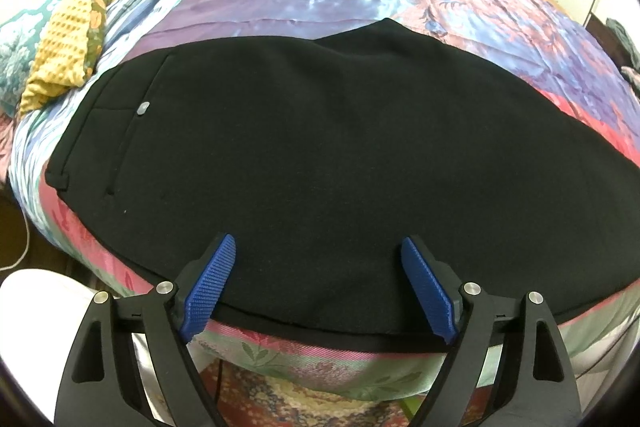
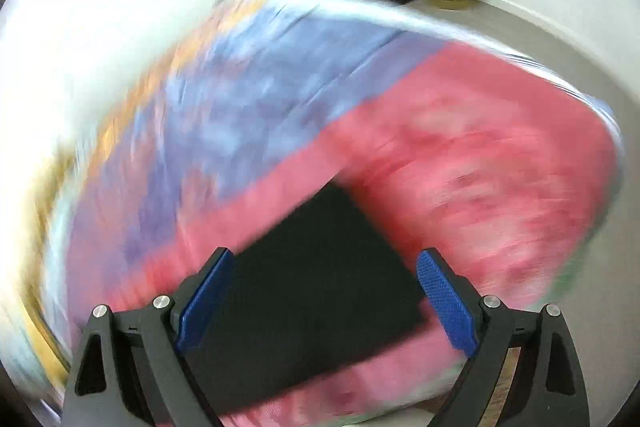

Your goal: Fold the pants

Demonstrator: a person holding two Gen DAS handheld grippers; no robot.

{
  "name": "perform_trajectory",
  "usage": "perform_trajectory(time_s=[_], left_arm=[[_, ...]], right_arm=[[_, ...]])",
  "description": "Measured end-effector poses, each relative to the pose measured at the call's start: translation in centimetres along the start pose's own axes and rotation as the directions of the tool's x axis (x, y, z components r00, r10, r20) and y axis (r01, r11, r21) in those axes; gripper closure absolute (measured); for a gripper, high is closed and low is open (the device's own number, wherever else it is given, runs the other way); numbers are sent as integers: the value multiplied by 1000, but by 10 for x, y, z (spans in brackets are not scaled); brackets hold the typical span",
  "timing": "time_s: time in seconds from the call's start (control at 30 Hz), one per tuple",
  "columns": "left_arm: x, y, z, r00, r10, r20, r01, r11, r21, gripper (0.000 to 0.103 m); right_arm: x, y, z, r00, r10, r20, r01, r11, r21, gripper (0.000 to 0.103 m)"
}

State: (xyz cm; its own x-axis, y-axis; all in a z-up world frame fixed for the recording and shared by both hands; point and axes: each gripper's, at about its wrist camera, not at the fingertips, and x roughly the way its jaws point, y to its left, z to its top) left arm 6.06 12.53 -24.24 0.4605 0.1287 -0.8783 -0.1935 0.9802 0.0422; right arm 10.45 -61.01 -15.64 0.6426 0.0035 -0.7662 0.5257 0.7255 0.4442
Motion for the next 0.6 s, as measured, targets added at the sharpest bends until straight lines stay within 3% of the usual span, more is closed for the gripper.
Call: perform_trajectory(time_s=[0.1,0.2,0.27,0.37,0.43,0.6], left_arm=[[1,-2,0,1000,6,0,-6,1000,-1,15],[2,-3,0,1000,9,2,-9,1000,1,14],[2,-3,1,1000,8,3,-8,1000,0,13],[2,-3,1,1000,6,2,-6,1000,2,13],[2,-2,1,1000,3,2,-3,1000,3,13],[2,-2,1,1000,5,3,-5,1000,4,13]], right_arm=[[-7,-38,-6,986,160,-52,-150,976,159,10],[3,-46,-29,929,350,-117,-311,913,264,10],[11,-41,-39,910,390,-138,-344,899,271,11],[34,-35,-42,907,381,-180,-334,910,246,11],[49,-34,-43,920,324,-218,-269,930,249,22],[54,-32,-41,942,272,-196,-218,942,256,22]])
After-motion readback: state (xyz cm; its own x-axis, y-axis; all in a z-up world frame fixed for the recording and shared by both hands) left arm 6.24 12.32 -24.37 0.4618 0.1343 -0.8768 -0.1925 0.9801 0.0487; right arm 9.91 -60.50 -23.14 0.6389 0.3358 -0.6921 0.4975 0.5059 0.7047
